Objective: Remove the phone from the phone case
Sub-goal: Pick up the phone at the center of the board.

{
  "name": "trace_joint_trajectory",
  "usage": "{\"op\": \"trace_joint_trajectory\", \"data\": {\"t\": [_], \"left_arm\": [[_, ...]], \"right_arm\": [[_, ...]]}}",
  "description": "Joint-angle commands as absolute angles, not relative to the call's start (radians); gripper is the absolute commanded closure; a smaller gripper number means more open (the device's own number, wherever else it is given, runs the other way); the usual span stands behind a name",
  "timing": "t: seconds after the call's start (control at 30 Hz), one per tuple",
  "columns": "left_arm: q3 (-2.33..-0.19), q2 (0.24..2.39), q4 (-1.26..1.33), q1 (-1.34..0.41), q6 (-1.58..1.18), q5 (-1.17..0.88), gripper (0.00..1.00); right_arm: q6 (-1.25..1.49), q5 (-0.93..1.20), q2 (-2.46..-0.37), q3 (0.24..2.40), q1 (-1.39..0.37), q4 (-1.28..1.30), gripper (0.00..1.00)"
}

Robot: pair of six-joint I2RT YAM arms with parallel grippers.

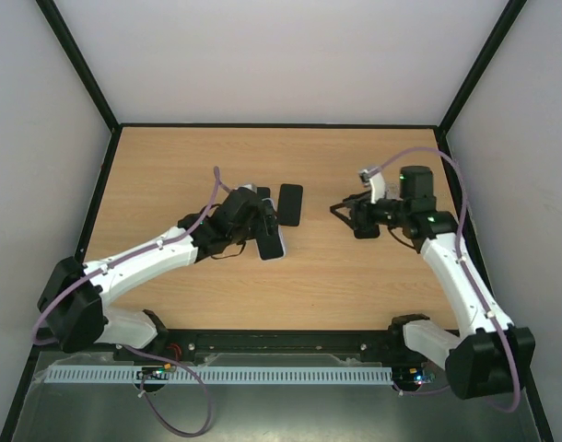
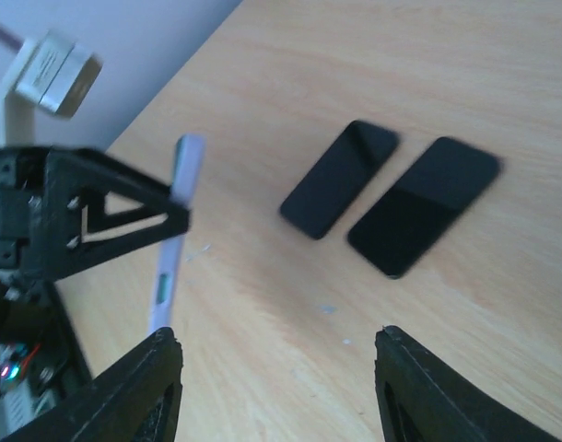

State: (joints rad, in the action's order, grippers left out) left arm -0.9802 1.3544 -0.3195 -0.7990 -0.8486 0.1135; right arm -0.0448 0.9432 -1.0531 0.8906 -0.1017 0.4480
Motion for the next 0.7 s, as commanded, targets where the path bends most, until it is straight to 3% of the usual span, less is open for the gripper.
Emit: {"op": "trace_joint_trajectory", "data": {"t": [0.0, 0.23, 0.67], "left_arm": [[-0.974, 1.306, -0.179, -0.839, -0.967, 0.264, 0.98], [-0.941, 1.265, -0.125, -0.854, -0.999, 0.282, 0.98], [-0.879, 1.189, -0.091, -0.872, -1.037, 0.317, 0.98]], "right_arm": [[-0.074, 0.937, -1.128, 0.968, -0.257, 0.599, 0.44], [-0.090, 0.859, -1.194, 0.990, -0.493, 0.629, 0.43], [-0.005, 0.783, -1.342, 1.031, -0.649, 0.494, 0.51]]}}
